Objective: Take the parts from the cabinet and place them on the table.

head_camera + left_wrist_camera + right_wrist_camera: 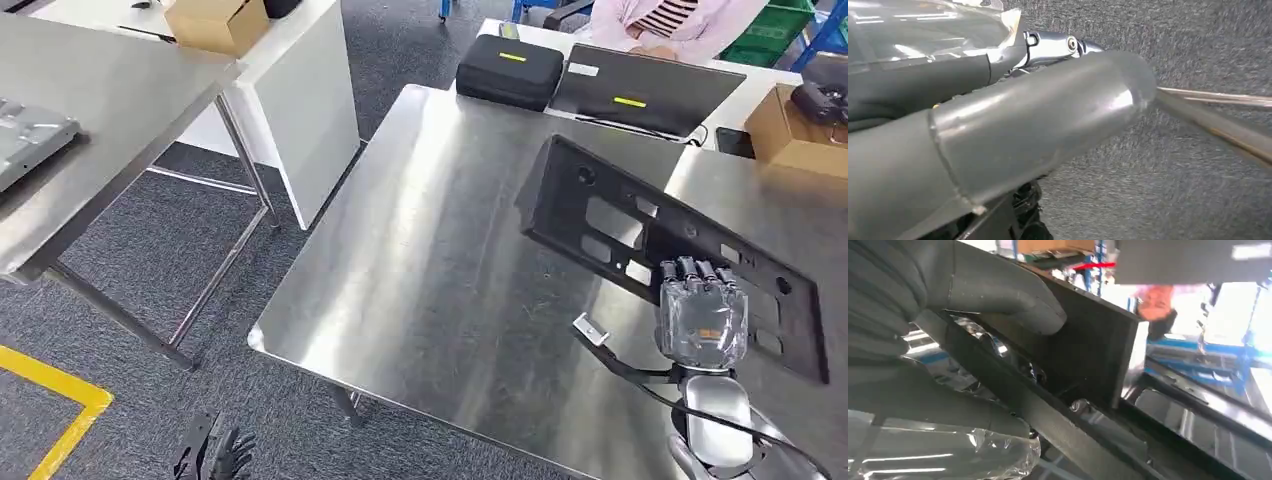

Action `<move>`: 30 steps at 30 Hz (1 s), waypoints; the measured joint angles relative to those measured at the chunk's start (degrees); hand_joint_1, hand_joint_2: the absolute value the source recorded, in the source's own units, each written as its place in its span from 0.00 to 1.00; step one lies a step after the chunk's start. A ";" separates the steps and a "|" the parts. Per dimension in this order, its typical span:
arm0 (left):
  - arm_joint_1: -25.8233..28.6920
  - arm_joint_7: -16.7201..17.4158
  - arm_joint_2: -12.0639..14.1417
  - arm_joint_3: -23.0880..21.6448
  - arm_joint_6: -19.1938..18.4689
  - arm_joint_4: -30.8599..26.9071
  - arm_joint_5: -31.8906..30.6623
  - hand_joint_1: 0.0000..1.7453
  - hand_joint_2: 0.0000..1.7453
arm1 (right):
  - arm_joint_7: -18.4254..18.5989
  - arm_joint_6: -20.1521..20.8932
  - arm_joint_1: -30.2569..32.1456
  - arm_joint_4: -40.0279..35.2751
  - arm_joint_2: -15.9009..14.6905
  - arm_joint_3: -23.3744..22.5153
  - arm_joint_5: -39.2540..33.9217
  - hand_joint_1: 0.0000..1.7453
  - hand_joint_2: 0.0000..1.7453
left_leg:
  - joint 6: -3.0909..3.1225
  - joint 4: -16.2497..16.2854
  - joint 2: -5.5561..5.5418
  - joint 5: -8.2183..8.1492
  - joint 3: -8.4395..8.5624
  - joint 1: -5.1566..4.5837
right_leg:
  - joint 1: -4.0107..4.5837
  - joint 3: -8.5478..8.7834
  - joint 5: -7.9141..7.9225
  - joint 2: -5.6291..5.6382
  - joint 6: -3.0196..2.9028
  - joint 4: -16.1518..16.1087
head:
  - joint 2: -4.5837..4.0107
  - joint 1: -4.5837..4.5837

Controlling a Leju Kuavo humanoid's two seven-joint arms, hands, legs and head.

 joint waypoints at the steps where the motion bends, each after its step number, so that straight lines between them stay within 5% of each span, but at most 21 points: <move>1: 0.00 0.00 0.00 0.00 -0.02 0.00 -0.24 0.00 0.00 | -1.51 -0.02 0.08 1.06 0.71 -1.64 0.00 1.00 1.00 | -0.03 -0.14 0.01 -0.02 0.08 -0.02 | -0.02 -0.01 -0.06 0.00 -0.08 -0.03 | 0.00 -0.02; 8: -0.01 1.01 -0.17 -0.20 -0.09 -0.20 -0.96 0.00 0.00 | -12.29 0.70 -1.83 9.94 6.97 -16.41 0.02 1.00 1.00 | -0.20 -0.40 0.00 -0.03 0.11 -0.02 | 0.00 -0.09 -0.18 0.00 -0.28 -0.03 | 0.00 -0.02; 18: 0.09 2.05 -0.77 -0.24 -0.20 -1.25 -1.55 0.00 0.00 | -16.75 1.14 -7.99 22.17 11.04 -28.93 0.00 1.00 1.00 | -0.33 -0.41 0.01 -0.02 0.12 -0.21 | 0.00 -0.16 -0.19 -0.01 -0.29 -0.01 | 0.00 -0.04; 30: 0.03 3.02 -1.42 -0.20 0.07 -2.58 -1.84 0.00 0.00 | -11.52 2.93 -19.37 41.67 10.89 -32.57 0.02 1.00 1.00 | -0.30 -0.39 0.00 -0.03 0.16 -0.59 | -0.16 -0.17 -0.17 -0.01 -0.27 -0.01 | 0.00 0.00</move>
